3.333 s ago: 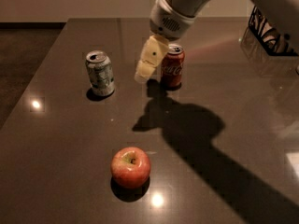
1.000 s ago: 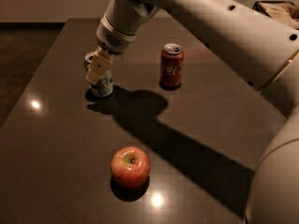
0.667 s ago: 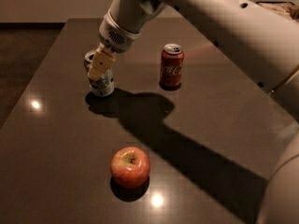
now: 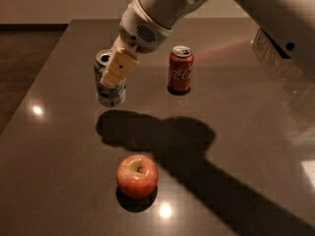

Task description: Move 7up can near apple

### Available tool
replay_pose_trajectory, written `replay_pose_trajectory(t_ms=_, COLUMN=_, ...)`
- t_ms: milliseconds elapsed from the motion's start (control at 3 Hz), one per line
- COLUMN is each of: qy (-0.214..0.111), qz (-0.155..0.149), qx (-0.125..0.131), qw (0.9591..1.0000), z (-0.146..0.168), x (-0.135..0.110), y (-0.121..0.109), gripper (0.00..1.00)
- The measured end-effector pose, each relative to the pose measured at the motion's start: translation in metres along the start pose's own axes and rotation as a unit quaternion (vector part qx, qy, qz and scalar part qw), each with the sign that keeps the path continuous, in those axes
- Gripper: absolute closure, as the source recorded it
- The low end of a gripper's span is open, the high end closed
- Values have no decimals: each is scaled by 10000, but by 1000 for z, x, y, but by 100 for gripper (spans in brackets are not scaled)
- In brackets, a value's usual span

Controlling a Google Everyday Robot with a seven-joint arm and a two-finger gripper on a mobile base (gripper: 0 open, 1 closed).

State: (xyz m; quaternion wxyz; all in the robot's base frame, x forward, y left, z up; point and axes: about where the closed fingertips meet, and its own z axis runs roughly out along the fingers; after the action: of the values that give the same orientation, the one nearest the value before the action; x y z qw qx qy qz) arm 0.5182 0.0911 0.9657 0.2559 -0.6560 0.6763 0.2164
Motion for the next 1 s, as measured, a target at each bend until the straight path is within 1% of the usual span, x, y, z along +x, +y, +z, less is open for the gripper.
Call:
replay_pose_trajectory(t_ms=333, qy=-14, qz=-121, qx=-266, qw=9996, z=-13, x=10, y=34, gripper=100)
replay_pose_trajectory(t_ms=667, qy=51, qz=-200, qx=-499, qw=9985, z=-13, x=21, y=60, gripper=100)
replay_pose_trajectory(t_ms=1000, qy=281, qz=-258, qx=-695, qw=9969, z=-2, x=37, y=85, gripper=100)
